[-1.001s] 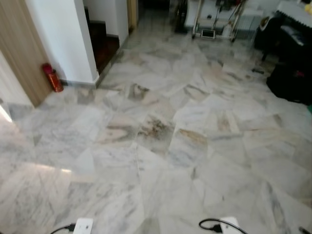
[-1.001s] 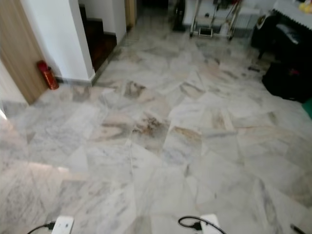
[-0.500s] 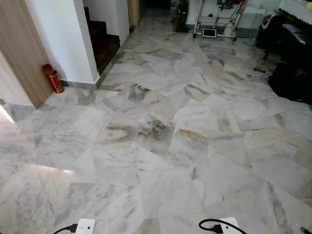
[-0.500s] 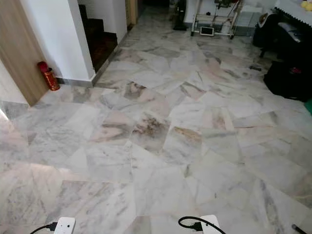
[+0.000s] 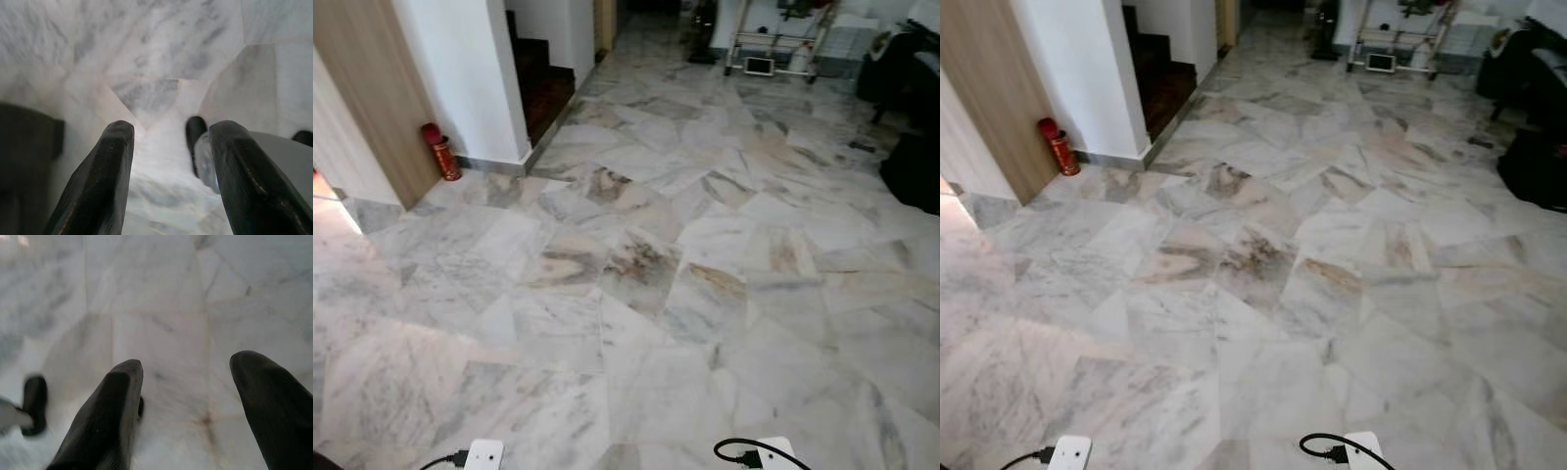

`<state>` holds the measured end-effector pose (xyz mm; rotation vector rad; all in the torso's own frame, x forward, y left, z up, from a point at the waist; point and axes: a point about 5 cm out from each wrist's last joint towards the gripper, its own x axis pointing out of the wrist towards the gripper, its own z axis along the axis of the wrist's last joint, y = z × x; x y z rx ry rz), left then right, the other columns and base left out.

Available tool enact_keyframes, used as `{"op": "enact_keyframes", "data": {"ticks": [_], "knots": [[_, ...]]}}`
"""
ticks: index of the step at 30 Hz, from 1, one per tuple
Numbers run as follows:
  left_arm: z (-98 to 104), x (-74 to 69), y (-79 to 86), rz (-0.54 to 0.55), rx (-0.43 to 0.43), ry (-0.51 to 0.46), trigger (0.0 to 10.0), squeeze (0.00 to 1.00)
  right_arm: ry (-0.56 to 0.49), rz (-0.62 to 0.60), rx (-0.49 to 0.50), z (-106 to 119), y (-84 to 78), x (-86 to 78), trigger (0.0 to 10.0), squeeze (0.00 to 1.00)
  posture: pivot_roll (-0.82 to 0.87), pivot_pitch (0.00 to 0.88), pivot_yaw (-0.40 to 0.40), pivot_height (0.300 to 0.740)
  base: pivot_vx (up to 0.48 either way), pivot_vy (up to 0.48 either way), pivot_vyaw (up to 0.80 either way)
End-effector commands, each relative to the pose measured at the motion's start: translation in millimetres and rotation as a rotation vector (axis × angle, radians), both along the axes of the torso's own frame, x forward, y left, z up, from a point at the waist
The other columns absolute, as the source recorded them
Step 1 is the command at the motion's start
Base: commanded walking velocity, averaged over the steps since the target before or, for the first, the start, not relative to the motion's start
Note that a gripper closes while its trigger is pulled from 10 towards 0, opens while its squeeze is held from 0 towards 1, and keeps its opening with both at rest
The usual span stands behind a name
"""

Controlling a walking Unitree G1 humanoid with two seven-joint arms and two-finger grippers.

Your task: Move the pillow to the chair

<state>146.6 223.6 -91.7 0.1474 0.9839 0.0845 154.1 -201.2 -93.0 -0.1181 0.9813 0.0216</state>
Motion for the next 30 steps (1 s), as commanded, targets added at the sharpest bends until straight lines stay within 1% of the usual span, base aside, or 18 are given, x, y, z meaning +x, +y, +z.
{"op": "enact_keyframes", "data": {"ticks": [1, 17, 30], "knots": [[1.5, 7.2, -5.9, -0.014, -0.011, -0.016, 10.0, 0.0, 0.029, -0.007, -0.02, -2.6, -7.9, -10.1, 10.0, 0.0, 0.04, 0.012, -0.025, 0.74, 0.255, 0.0, 0.0], [2.0, 8.3, -6.8, -0.013, -0.012, -0.024, 10.0, 0.0, 0.03, -0.012, -0.021, -2.8, -8.6, -10.9, 10.0, 0.0, 0.03, 0.013, -0.027, 0.74, 0.252, 0.0, 0.0], [2.4, 8.1, -4.6, -0.005, -0.007, -0.028, 10.0, 0.0, 0.031, -0.019, -0.01, -2.8, -7.7, -10.4, 10.0, 0.0, 0.03, 0.0, -0.024, 0.74, 0.0, 0.0, 0.0]]}}
